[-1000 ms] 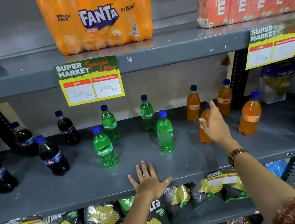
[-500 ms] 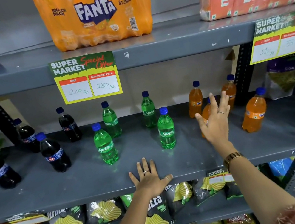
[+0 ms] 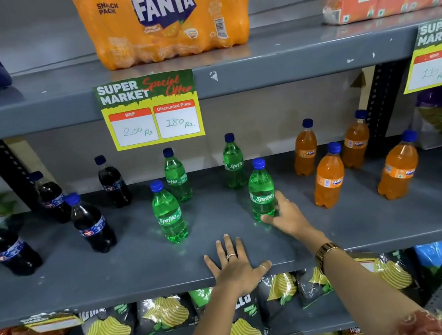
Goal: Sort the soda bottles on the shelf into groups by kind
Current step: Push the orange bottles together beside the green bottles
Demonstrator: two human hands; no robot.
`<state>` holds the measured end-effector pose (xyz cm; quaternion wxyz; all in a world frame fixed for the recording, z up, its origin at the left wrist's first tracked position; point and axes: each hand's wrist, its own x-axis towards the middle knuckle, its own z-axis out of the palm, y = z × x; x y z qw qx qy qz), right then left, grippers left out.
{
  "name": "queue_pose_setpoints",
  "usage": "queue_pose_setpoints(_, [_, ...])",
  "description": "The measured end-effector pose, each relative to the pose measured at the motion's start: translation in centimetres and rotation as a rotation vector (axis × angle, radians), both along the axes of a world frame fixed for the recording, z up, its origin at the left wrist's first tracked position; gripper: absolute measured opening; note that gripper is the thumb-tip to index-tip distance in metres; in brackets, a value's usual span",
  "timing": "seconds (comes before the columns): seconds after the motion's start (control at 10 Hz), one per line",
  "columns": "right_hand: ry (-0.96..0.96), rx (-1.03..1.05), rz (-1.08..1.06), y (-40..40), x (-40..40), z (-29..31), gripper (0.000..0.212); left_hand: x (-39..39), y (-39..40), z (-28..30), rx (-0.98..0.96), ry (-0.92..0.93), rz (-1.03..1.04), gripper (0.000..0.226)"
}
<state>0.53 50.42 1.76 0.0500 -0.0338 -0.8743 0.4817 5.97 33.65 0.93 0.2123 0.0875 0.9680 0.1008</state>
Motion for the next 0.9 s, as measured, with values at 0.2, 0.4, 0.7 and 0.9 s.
queue_pose_setpoints(0.2, [0.018, 0.012, -0.006, -1.1, -0.2, -0.5, 0.048, 0.0, -0.1, -0.1, -0.007, 0.008, -0.006, 0.093])
queue_pose_setpoints(0.4, [0.053, 0.035, 0.035, -3.2, 0.2, -0.8, 0.050, 0.1, -0.3, -0.1, -0.003, 0.022, -0.013, 0.093])
queue_pose_setpoints(0.7, [0.080, 0.038, -0.001, -4.4, 1.0, -0.8, 0.049, 0.2, -0.4, -0.2, 0.011, 0.030, -0.022, 0.093])
queue_pose_setpoints(0.9, [0.051, 0.026, 0.004, -4.3, 1.1, -0.8, 0.054, 0.2, -0.4, -0.2, 0.025, 0.033, -0.020, 0.093])
